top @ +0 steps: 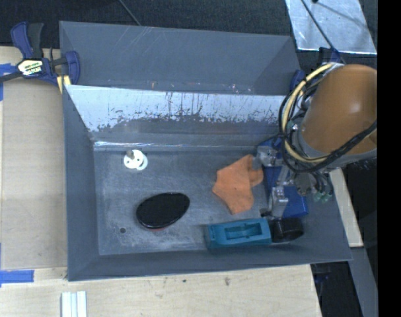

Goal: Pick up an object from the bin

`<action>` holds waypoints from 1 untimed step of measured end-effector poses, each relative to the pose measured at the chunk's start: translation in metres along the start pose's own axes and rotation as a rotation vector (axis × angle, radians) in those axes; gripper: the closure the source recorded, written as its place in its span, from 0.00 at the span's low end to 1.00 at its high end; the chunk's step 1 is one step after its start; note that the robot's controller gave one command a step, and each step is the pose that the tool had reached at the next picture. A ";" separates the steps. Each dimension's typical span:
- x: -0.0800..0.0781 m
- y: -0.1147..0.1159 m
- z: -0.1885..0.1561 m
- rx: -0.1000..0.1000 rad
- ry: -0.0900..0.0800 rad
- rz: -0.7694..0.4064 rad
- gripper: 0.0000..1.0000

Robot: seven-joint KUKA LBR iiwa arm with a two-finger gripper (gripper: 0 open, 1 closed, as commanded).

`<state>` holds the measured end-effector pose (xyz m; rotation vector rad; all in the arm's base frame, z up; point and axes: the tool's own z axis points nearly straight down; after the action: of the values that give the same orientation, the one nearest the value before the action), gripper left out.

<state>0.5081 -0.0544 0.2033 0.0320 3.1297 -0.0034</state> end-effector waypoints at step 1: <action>-0.001 0.010 0.016 -0.002 0.005 0.004 0.00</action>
Offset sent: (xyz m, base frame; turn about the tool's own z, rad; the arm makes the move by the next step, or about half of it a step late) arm 0.0372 0.0034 0.0137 -0.1143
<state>0.5093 -0.0443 0.1872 0.0383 3.1348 -0.0006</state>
